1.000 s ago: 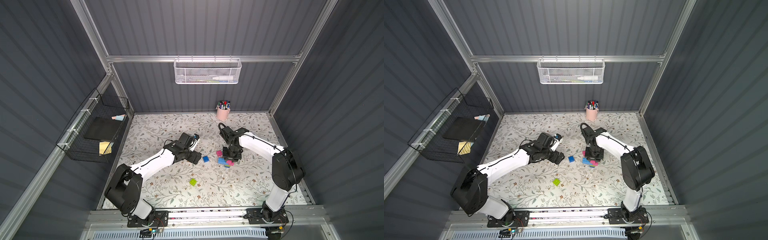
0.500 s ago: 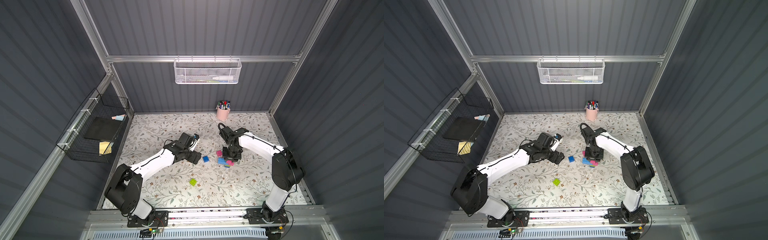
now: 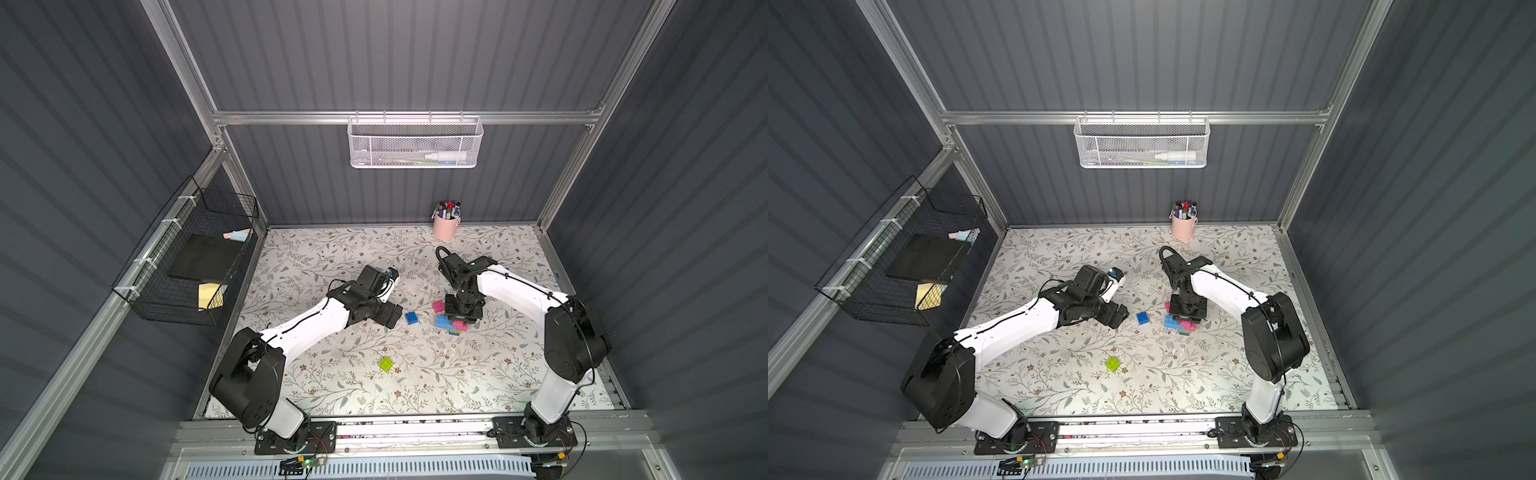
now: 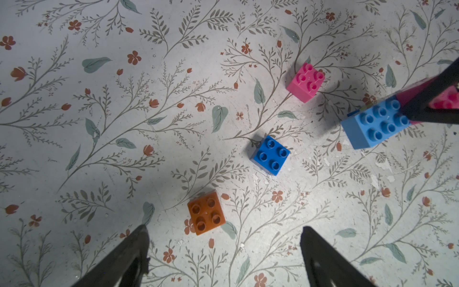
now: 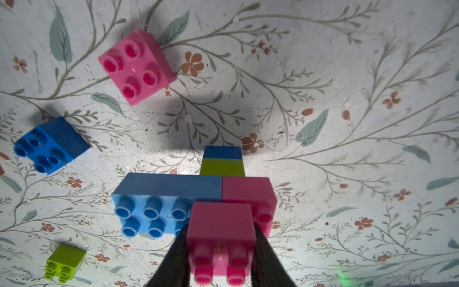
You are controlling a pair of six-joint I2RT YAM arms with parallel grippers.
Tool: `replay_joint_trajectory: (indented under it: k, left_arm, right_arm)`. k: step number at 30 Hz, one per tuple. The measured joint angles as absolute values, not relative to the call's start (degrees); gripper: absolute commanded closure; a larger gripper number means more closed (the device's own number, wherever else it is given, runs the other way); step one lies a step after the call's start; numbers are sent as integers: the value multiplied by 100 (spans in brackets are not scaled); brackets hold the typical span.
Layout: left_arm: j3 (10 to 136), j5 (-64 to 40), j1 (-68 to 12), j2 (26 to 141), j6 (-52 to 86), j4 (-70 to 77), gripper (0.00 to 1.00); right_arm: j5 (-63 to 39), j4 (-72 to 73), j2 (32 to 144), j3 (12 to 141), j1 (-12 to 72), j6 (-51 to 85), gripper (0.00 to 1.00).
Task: Assemble the number 4 with lego
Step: Assemble the lego brick with the lego brick.
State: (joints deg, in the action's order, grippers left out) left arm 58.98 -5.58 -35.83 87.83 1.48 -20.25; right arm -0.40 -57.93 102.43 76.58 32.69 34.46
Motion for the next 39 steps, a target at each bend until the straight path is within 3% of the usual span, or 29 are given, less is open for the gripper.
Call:
replay_joint_trajectory:
  k: [20,39]
  left_arm:
    - [5898,-556,-3583,8781,148,-2021,8]
    - [5876,-558,-3583,8781,148,-1984,9]
  right_arm:
    - [25,-5850,10243,7732,3273,3417,50]
    - [30,-6055,10151,7920,3273,3341,54]
